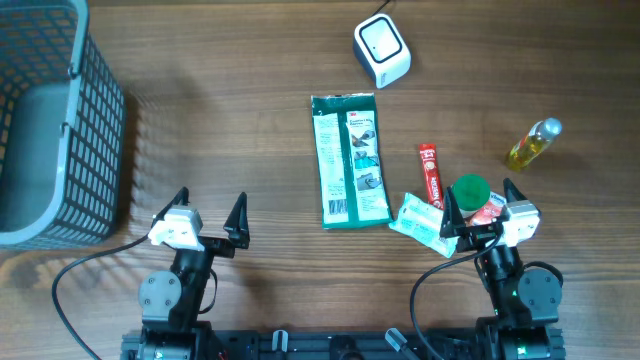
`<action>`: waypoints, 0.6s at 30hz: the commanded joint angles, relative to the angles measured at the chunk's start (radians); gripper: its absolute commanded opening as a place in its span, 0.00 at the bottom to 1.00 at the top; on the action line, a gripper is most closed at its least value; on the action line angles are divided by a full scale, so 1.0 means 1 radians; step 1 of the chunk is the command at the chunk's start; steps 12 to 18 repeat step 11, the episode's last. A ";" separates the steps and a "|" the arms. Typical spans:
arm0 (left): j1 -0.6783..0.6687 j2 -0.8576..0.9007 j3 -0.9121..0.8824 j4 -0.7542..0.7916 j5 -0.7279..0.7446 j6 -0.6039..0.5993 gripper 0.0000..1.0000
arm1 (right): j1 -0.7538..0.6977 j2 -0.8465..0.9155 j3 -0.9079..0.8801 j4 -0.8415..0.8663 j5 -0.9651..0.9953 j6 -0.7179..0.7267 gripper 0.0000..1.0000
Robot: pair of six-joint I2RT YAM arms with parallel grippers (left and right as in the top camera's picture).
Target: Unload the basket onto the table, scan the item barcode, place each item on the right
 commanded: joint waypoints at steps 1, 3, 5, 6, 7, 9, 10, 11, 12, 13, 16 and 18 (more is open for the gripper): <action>0.006 -0.009 -0.002 -0.010 -0.003 0.019 1.00 | -0.005 -0.009 -0.001 0.003 -0.012 -0.012 1.00; 0.006 -0.009 -0.002 -0.010 -0.003 0.019 1.00 | -0.005 -0.009 -0.001 0.003 -0.012 -0.012 1.00; 0.006 -0.009 -0.002 -0.010 -0.003 0.019 1.00 | -0.005 -0.009 -0.001 0.003 -0.012 -0.012 1.00; 0.006 -0.009 -0.002 -0.010 -0.003 0.019 1.00 | -0.005 -0.009 -0.001 0.003 -0.012 -0.012 1.00; 0.006 -0.009 -0.002 -0.010 -0.003 0.019 1.00 | -0.005 -0.009 -0.001 0.003 -0.012 -0.013 1.00; 0.006 -0.009 -0.002 -0.010 -0.003 0.019 1.00 | -0.005 -0.009 -0.001 0.003 -0.012 -0.012 0.99; 0.006 -0.009 -0.002 -0.010 -0.003 0.019 1.00 | -0.005 -0.009 -0.001 0.003 -0.012 -0.013 1.00; 0.006 -0.009 -0.002 -0.010 -0.003 0.019 1.00 | -0.005 -0.009 -0.001 0.003 -0.012 -0.013 1.00; 0.006 -0.009 -0.002 -0.010 -0.003 0.019 1.00 | -0.005 -0.009 -0.001 0.003 -0.012 -0.013 1.00; 0.006 -0.009 -0.002 -0.010 -0.003 0.019 1.00 | -0.005 -0.009 -0.001 0.003 -0.012 -0.013 1.00; 0.006 -0.009 -0.002 -0.010 -0.003 0.019 1.00 | -0.005 -0.009 -0.001 0.003 -0.012 -0.013 1.00; 0.006 -0.009 -0.002 -0.010 -0.003 0.019 1.00 | -0.005 -0.009 -0.001 0.003 -0.012 -0.013 1.00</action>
